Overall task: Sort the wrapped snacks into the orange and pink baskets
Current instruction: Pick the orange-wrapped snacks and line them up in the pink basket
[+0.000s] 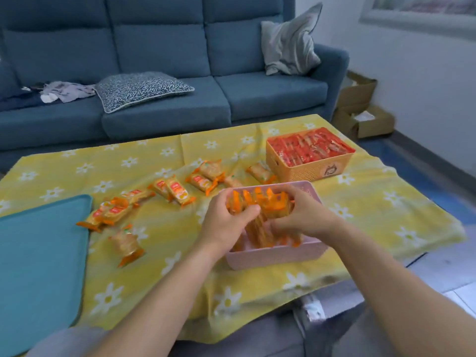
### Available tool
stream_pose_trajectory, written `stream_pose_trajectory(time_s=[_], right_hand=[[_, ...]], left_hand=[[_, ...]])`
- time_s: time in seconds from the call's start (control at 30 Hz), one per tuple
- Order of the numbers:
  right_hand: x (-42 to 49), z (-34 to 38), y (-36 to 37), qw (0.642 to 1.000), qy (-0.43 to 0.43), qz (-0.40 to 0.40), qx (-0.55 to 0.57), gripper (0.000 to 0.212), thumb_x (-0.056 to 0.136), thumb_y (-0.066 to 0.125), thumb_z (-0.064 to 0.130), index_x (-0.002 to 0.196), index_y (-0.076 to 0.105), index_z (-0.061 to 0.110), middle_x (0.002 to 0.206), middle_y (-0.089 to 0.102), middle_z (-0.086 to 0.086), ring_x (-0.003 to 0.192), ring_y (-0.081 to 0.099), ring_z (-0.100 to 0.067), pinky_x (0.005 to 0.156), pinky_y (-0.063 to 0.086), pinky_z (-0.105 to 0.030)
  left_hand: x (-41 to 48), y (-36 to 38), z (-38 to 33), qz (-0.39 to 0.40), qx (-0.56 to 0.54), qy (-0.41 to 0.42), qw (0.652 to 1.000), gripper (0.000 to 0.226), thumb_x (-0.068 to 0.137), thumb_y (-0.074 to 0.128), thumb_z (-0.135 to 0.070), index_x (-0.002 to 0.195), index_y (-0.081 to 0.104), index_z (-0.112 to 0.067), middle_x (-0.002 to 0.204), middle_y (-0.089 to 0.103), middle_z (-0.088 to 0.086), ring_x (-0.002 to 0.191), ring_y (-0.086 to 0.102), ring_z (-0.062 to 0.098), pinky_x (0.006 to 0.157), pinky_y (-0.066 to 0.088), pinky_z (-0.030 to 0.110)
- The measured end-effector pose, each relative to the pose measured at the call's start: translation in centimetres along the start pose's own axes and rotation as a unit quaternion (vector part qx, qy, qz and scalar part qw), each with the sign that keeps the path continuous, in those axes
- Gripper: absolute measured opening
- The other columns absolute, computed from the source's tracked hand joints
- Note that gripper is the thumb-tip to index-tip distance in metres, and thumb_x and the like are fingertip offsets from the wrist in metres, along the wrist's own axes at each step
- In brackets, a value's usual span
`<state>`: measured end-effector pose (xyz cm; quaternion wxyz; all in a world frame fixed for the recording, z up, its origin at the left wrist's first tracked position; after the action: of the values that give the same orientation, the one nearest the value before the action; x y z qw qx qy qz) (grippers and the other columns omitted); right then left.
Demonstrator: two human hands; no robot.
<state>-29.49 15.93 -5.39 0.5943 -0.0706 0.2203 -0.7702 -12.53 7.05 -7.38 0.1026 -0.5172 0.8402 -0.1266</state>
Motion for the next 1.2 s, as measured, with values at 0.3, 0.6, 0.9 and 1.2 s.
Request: stream_pose_trajectory(time_s=[0.3,0.6,0.9,1.2], right_hand=[[0.1,-1.2,-6.1,0.951,0.006,-0.210,-0.229,0.009,0.087,0.068,0.023,0.095,0.070,0.023,0.090,0.069,0.005,0.085,0.065,-0.017,0.063,0.044,-0.021],[1.0,-2.1,-1.5,0.902,0.089,0.013,-0.423,0.041,0.080,0.072,0.048,0.106,0.068,0.016,0.104,0.069,-0.006,0.100,0.065,-0.027,0.072,0.049,-0.033],[0.6,-1.6,-5.7,0.924,0.080,-0.059,-0.369,0.020,0.076,0.069,0.023,0.088,0.075,0.008,0.084,0.072,-0.011,0.084,0.069,-0.030,0.066,0.056,-0.036],[2.5,-1.5,-7.3,0.927,0.077,-0.244,-0.274,0.026,0.084,0.069,0.015,0.100,0.071,-0.006,0.088,0.071,-0.022,0.086,0.068,-0.037,0.068,0.057,-0.042]], left_hand=[[0.4,1.1,-1.1,0.011,0.197,0.182,0.963,0.013,0.084,0.070,-0.018,0.086,0.069,-0.031,0.093,0.062,-0.013,0.077,0.058,0.005,0.075,0.046,0.026],[4.1,6.5,-4.5,0.016,0.213,0.195,0.957,0.027,0.088,0.054,-0.008,0.089,0.067,-0.032,0.095,0.061,-0.012,0.078,0.054,0.006,0.076,0.045,0.030],[7.4,9.8,-5.1,0.216,0.429,0.254,0.840,0.052,0.094,0.045,-0.009,0.123,0.065,-0.046,0.142,0.053,-0.024,0.126,0.042,0.018,0.105,0.032,0.043],[6.7,7.8,-3.2,0.173,0.444,0.236,0.847,0.052,0.089,0.052,-0.016,0.137,0.055,-0.037,0.142,0.048,-0.013,0.128,0.038,0.020,0.106,0.034,0.040]])
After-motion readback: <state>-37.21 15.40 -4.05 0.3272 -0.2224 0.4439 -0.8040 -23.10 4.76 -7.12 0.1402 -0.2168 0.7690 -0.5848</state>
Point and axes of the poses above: each hand's wrist, its own x-axis towards the middle knuckle, its own y-axis out of the palm, z = x × y, the point moved 2 cm from there along x, towards the middle knuckle
